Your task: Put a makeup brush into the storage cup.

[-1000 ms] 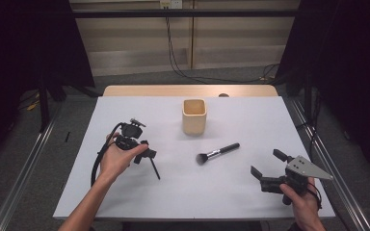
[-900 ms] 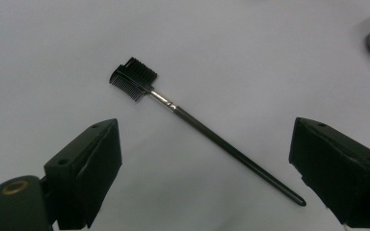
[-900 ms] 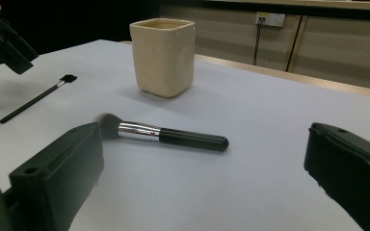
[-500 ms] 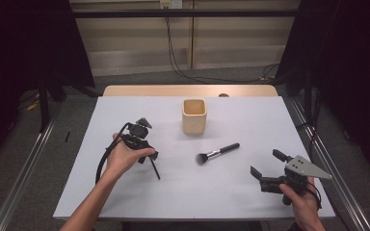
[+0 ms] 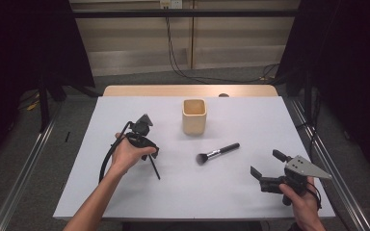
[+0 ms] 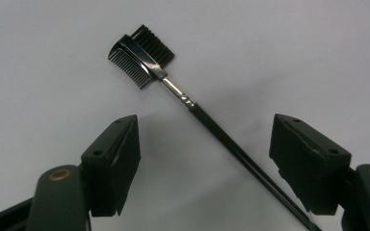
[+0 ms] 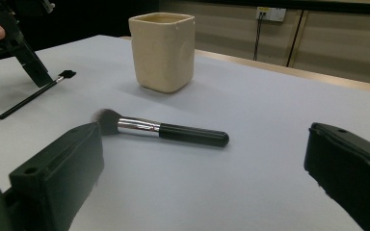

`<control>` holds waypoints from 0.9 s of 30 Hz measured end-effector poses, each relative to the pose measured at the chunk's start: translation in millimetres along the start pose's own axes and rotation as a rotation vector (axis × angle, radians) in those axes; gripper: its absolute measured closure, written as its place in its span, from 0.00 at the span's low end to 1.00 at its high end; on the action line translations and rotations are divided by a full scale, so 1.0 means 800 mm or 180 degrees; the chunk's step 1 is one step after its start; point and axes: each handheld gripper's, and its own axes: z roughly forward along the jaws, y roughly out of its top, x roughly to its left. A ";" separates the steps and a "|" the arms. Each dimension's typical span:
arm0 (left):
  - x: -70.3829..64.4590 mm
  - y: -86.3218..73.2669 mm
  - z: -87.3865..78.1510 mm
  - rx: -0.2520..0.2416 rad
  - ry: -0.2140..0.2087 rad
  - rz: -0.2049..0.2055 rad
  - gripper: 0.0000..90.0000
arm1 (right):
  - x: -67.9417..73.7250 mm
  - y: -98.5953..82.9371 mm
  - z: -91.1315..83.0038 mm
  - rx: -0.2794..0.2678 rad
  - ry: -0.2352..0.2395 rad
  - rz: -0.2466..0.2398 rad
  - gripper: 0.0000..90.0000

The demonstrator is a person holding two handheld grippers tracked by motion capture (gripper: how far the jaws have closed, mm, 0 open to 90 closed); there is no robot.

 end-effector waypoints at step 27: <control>-0.005 0.014 0.013 0.0402 0.0188 0.0113 0.73 | 0.000 -0.001 0.000 0.0023 0.0018 0.0023 0.00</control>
